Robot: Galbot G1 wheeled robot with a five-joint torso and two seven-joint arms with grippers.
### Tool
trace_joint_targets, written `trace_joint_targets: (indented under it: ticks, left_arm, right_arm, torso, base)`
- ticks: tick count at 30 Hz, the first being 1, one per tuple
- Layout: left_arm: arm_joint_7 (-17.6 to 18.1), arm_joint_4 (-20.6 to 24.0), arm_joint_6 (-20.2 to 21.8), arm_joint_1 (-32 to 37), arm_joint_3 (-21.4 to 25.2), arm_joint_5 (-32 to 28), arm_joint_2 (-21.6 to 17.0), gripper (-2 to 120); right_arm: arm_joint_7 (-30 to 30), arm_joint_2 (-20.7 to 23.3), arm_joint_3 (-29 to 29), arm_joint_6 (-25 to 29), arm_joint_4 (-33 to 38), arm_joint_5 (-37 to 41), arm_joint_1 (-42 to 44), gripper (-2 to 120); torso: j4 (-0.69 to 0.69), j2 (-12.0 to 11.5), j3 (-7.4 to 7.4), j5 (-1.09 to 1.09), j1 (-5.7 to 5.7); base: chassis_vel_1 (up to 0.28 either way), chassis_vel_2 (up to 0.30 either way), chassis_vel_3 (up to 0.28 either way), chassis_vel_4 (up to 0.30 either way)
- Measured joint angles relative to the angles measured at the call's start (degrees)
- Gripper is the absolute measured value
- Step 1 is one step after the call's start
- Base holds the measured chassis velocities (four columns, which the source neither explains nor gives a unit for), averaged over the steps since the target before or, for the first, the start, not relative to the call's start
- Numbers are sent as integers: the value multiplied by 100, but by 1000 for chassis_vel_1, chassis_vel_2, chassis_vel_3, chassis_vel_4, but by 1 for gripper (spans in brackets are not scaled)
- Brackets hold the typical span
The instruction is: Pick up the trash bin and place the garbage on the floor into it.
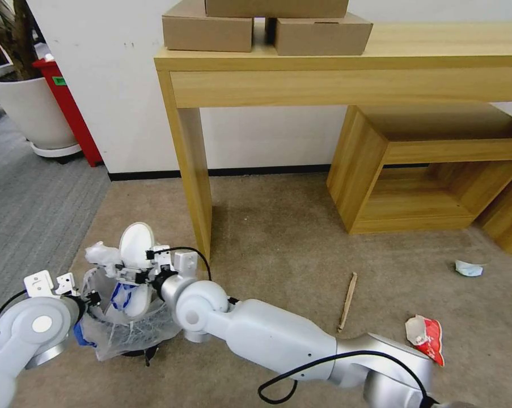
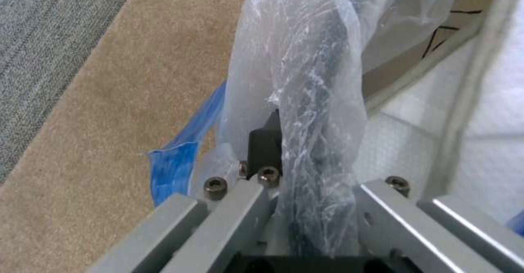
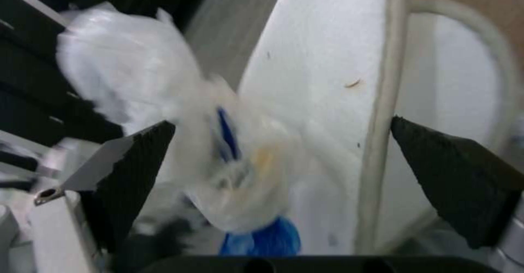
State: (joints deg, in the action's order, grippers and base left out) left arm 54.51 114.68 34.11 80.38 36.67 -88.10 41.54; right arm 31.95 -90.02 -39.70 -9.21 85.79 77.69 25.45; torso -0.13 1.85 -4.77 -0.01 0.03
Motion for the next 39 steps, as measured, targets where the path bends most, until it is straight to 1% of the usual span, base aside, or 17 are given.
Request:
trace_joint_targets:
  ticks: [2,5,10,16,21,25,30,33,34,37,38,39]
  left_arm:
    - [0,0,0,7,5,5,-1,0]
    - [0,0,0,16,5,15,-1,0]
    - [-1,-12,0,2,5,17,-9,0]
    - [-3,-27,0,-18,7,12,-33,0]
    - [-8,-45,0,-38,11,-14,-42,0]
    - [-19,-50,0,-50,24,-40,-66,0]
    - [-27,-46,0,-48,32,-66,-91,0]
    - [-63,-28,0,-18,60,-66,-110,0]
    - [-63,-28,0,-18,60,-66,-110,0]
    - [-103,1,0,5,90,-65,-135,0]
    - [-103,1,0,5,90,-65,-135,0]
    - [-107,4,2,9,92,-63,-144,0]
  right_arm:
    - [-5,-63,65,10,34,116,-9,100]
    - [-57,-84,123,16,7,20,-42,100]
    - [-116,96,146,3,29,-168,-168,100]
    - [-209,142,177,23,63,-248,-203,100]
    - [-263,65,337,38,93,-218,-436,100]
    - [-370,94,499,106,169,-200,-652,100]
    - [-356,313,801,82,436,-313,-901,100]
    - [-372,661,1014,78,591,-703,-1000,100]
    - [-372,661,1014,78,591,-703,-1000,100]
    - [-154,1109,1233,-68,942,-801,-913,100]
    - [-154,1109,1233,-68,942,-801,-913,100]
    - [-74,1311,1248,-121,1064,-883,-758,100]
  torso:
    - [0,0,0,0,0]
    - [1,0,0,0,0]
    - [-1,0,0,0,0]
    - [0,0,0,1,0]
    - [1,0,0,1,0]
    - [0,0,0,1,0]
    - [1,0,0,2,0]
    - [0,0,0,1,0]
    - [0,0,0,1,0]
    - [-1,0,1,2,0]
    - [-1,0,1,2,0]
    - [0,0,0,2,0]
  base:
    - [0,0,0,0]
    - [0,0,0,0]
    - [0,0,0,0]
    - [0,0,0,0]
    - [0,0,0,0]
    - [0,0,0,0]
    - [0,0,0,0]
    - [0,0,0,0]
    - [0,0,0,0]
    - [0,0,0,0]
    - [0,0,0,0]
    - [0,0,0,0]
